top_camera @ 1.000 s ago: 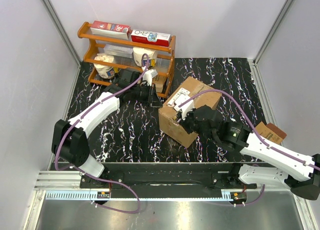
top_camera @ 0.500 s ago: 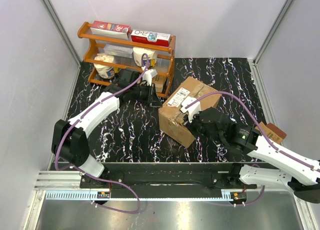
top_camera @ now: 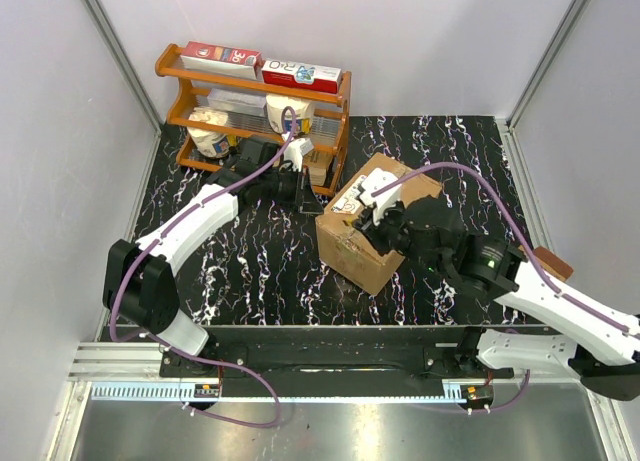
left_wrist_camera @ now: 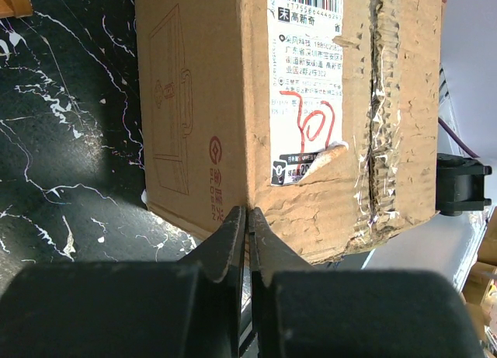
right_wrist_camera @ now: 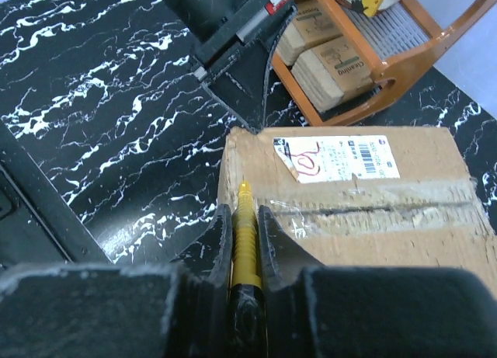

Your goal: Unpack the express box

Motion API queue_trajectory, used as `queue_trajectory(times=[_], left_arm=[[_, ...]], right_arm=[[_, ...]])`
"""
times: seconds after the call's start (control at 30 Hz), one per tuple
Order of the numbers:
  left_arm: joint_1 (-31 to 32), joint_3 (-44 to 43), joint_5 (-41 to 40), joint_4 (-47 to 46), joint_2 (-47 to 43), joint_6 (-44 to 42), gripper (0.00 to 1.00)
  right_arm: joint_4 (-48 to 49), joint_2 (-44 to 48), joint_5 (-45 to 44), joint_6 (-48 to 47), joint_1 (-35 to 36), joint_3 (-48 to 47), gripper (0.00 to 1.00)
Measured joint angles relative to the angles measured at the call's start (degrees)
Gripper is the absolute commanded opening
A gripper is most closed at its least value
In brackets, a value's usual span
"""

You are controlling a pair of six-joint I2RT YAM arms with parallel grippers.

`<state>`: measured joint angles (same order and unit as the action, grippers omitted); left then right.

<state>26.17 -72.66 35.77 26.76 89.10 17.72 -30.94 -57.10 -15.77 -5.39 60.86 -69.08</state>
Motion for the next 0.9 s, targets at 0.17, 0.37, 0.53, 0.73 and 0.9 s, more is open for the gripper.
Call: queue_trajectory(times=[0.17, 0.37, 0.53, 0.73, 0.9], left_arm=[[0.0, 0.0, 0.02, -0.02, 0.0, 0.0, 0.0], [0.0, 0.0, 0.04, -0.02, 0.0, 0.02, 0.0], [0.0, 0.02, 0.04, -0.02, 0.0, 0.0, 0.0], [0.0, 0.0, 0.0, -0.02, 0.0, 0.04, 0.0], [0.0, 0.0, 0.02, -0.02, 0.0, 0.07, 0.0]], right_arm=[[3.61, -5.09, 0.37, -1.66, 0.0, -0.15, 0.0], [4.83, -8.52, 0.46, -2.45, 0.0, 1.29, 0.0], [5.53, -8.61, 0.55, -2.47, 0.0, 1.75, 0.0], [5.79, -8.61, 0.57, -2.34, 0.0, 3.74, 0.0], [5.88, -8.59, 0.39, -2.25, 0.0, 4.94, 0.0]])
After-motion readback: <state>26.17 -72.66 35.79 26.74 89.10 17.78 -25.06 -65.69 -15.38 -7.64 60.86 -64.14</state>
